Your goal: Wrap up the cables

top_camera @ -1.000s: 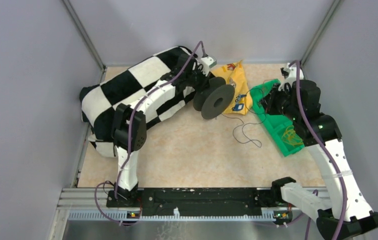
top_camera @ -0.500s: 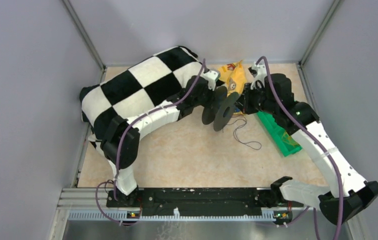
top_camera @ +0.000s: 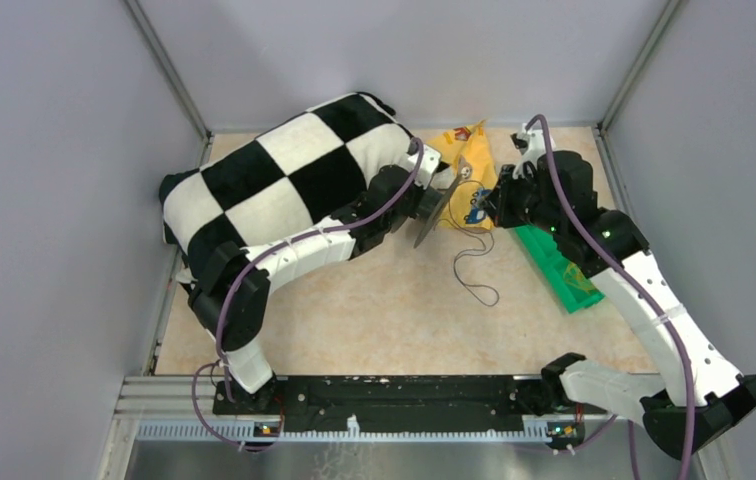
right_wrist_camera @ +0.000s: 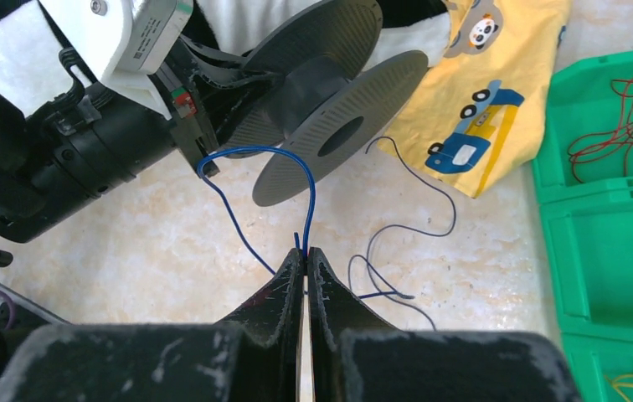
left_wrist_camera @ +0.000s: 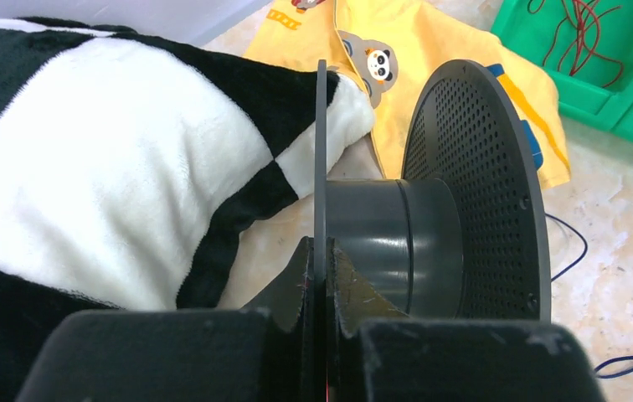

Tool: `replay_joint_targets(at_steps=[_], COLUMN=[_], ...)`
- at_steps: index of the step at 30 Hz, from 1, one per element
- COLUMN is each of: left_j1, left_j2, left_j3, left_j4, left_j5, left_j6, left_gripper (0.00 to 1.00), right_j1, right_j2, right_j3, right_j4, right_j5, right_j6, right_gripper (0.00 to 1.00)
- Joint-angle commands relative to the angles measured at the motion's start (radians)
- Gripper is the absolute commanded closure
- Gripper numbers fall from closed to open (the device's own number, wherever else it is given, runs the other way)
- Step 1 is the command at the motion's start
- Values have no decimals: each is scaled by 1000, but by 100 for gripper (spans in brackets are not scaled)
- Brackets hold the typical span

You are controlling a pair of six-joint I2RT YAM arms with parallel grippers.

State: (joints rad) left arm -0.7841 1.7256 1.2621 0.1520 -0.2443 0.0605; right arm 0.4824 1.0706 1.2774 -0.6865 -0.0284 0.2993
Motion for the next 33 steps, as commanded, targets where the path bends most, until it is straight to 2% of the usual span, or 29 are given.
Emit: replay_joint_targets(at_steps=[1, 8, 10, 13, 19, 23, 26, 28, 33], left_j1=[0, 38, 64, 93, 113, 157, 203, 216, 221], left_j2=[-1, 5, 6, -4, 8, 18, -15, -40, -102], left_j3=[61, 51, 61, 67, 64, 149, 146, 125, 55], left_j4=[120, 86, 46, -12, -52, -231, -252, -252, -252], left_j5=[23, 326, 438, 517, 571, 677, 762, 747, 641], left_j6=[80, 193, 219, 232, 234, 239, 201, 180, 153], left_gripper=[100, 100, 100, 100, 100, 100, 100, 100, 100], right_j1=[5, 5, 5, 4, 6, 5, 5, 4, -2], right_j2=[-38, -74, -76, -59, -1, -3, -31, -47, -73], right_j3=[3, 11, 9, -7, -20, 7, 17, 20, 17], right_j4=[-20, -82, -95, -94, -54, -55, -73, -87, -91], right_j5=[56, 59, 4, -96, -125, -65, 12, 81, 94], right_j6=[-13, -100, -126, -131, -102, -93, -101, -101, -100], right_gripper=[100, 100, 100, 100, 100, 100, 100, 100, 100])
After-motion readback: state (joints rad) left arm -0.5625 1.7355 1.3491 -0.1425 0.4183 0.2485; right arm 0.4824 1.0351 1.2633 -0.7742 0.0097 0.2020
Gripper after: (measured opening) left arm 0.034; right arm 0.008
